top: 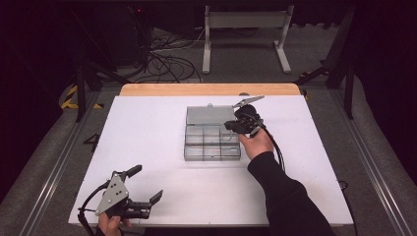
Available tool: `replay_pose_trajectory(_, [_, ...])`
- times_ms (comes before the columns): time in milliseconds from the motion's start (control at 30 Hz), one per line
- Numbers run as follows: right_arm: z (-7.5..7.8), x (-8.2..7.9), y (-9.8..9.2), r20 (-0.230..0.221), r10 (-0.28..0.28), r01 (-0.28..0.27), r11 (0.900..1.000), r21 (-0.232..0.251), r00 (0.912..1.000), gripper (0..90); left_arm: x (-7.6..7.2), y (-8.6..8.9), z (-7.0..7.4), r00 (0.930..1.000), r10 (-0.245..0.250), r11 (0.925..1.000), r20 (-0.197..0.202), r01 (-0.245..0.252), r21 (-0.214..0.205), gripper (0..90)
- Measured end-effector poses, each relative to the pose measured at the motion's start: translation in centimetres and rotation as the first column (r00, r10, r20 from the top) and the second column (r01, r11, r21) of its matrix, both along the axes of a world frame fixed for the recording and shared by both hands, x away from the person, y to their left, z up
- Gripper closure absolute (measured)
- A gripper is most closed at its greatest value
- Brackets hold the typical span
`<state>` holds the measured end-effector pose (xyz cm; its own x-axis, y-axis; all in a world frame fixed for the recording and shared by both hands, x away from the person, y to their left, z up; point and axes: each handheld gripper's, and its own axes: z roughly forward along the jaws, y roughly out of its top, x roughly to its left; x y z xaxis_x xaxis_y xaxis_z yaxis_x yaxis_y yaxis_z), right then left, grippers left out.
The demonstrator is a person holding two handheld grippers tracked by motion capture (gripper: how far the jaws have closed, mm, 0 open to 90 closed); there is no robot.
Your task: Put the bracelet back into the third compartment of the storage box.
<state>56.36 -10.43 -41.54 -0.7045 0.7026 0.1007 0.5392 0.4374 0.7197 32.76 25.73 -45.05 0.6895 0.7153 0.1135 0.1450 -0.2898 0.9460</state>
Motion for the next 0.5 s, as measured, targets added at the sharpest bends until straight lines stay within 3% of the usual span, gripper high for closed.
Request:
replay_pose_trajectory(433, [-0.56, 0.19, -0.16, -0.017, -0.003, 0.003, 1.0, -0.008, 0.9998, 85.0, 0.01, 0.0, 0.0, 1.0, -0.001, 1.0, 0.0, 0.001, 0.0, 3.9])
replay_pose_trajectory(500, [-0.49, 0.14, -0.2, 0.0, -0.019, 0.019, 0.9995, -0.027, 0.9998, 73.9, 0.01, 0.0, 0.0, 1.0, -0.001, 1.0, 0.0, 0.001, 0.0, 3.9])
